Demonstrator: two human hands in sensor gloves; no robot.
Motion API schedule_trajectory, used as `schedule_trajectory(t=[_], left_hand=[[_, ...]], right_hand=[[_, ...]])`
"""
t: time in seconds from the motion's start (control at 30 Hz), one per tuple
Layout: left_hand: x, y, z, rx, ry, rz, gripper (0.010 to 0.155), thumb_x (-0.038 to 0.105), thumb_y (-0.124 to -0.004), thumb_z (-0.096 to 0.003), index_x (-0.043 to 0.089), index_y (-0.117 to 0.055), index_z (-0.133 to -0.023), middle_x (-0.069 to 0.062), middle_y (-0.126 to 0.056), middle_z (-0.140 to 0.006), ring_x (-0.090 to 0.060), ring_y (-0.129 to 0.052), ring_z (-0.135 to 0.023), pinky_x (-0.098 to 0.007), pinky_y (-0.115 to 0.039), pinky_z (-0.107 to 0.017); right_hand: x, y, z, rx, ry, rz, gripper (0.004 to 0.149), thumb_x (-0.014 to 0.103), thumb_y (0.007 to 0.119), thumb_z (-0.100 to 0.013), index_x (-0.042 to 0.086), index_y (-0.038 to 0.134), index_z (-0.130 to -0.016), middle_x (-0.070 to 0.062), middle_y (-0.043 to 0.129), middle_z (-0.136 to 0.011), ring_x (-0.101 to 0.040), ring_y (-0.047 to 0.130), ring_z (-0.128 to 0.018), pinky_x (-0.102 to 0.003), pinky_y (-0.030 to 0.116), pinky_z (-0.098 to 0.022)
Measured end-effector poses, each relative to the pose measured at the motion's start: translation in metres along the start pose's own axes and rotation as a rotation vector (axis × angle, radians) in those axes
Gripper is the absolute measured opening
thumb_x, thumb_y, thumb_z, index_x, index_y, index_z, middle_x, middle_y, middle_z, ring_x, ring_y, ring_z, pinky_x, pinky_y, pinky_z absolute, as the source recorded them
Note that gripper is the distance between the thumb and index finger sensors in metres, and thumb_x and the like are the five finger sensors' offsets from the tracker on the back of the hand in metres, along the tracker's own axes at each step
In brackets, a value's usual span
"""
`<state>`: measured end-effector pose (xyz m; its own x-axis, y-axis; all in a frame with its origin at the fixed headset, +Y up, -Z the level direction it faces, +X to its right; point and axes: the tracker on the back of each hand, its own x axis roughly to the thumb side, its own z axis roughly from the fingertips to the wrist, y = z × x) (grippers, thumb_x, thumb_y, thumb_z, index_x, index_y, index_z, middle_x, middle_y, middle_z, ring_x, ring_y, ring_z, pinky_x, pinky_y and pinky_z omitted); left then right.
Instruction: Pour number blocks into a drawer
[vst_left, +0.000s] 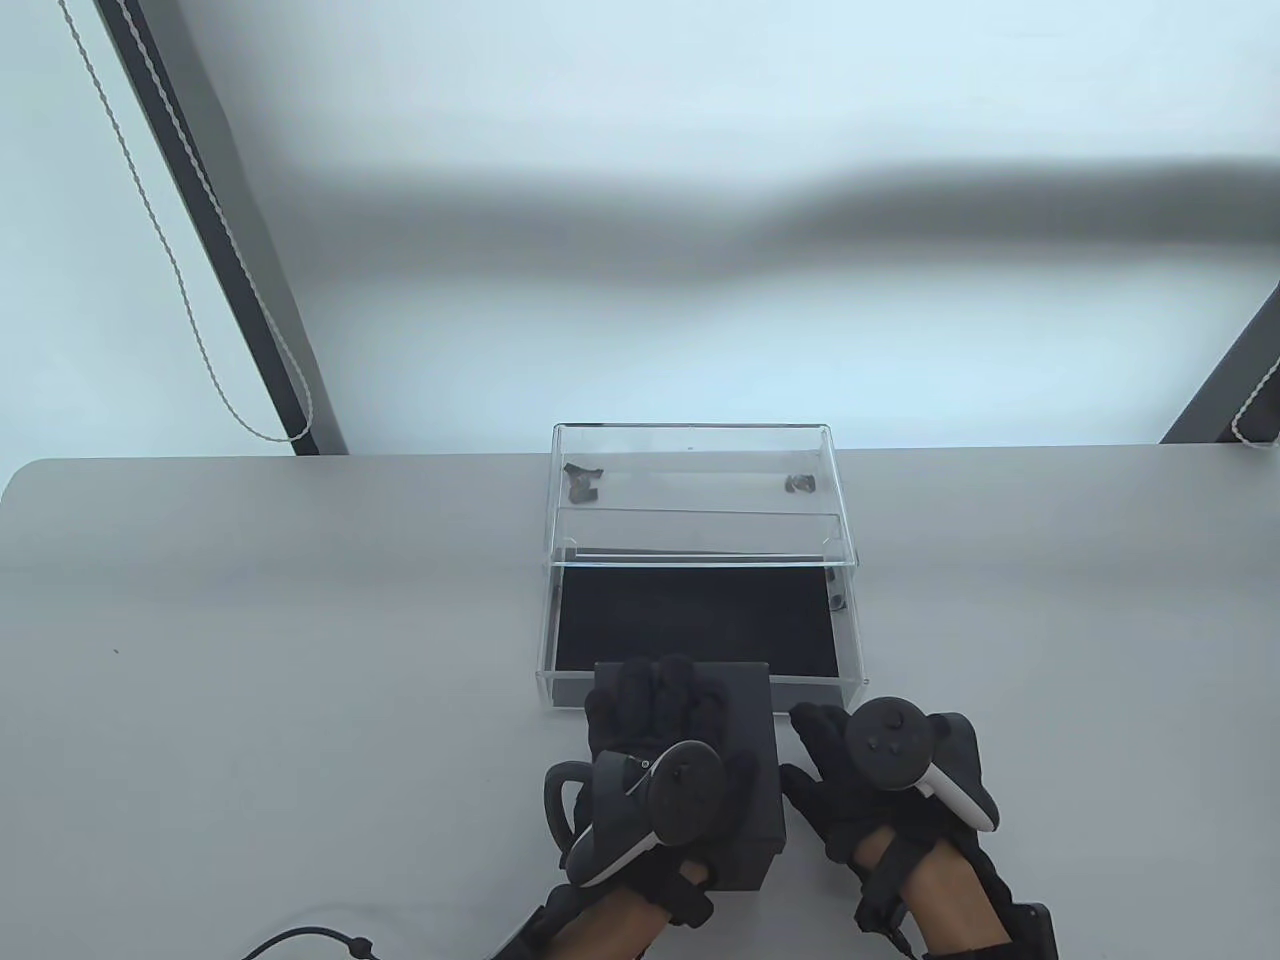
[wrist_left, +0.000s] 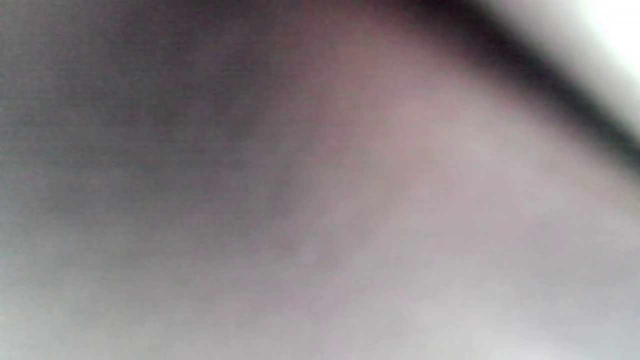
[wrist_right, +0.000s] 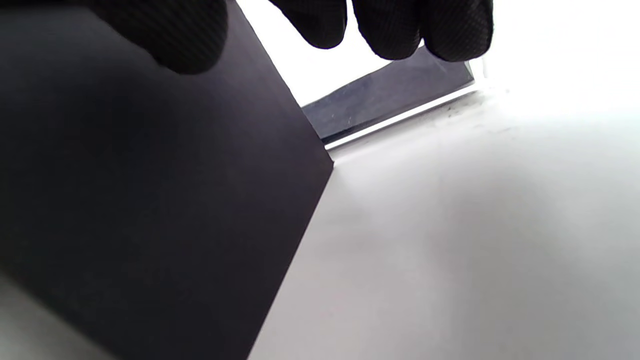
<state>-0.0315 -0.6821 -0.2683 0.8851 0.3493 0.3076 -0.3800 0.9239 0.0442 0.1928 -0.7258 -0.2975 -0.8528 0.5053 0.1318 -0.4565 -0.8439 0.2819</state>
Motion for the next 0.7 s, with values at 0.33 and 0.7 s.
schedule_trajectory(t=[0.33, 0.7], left_hand=[[-0.046, 0.039, 0.007, -0.013, 0.123, 0.154, 0.075, 0.065, -0.059, -0.0485, 0.021, -0.049, -0.109, -0.014, -0.042, -0.123, -0.045, -0.037, -0.110, -0.070, -0.028, -0.074], [-0.108, 0.021, 0.006, -0.190, 0.316, 0.361, 0.080, 0.067, -0.060, -0.0473, 0.019, -0.044, -0.109, -0.016, -0.041, -0.122, -0.046, -0.039, -0.108, -0.070, -0.030, -0.074]], right_hand=[[0.013, -0.024, 0.018, -0.148, -0.057, -0.101, 0.072, 0.056, 0.069, -0.044, 0.013, 0.056, -0.100, -0.021, 0.067, -0.102, -0.052, 0.071, -0.087, -0.076, 0.033, -0.065], [0.024, -0.016, 0.021, -0.130, -0.076, -0.288, 0.070, 0.058, 0.066, -0.044, 0.012, 0.060, -0.098, -0.020, 0.072, -0.099, -0.051, 0.076, -0.084, -0.076, 0.035, -0.064]])
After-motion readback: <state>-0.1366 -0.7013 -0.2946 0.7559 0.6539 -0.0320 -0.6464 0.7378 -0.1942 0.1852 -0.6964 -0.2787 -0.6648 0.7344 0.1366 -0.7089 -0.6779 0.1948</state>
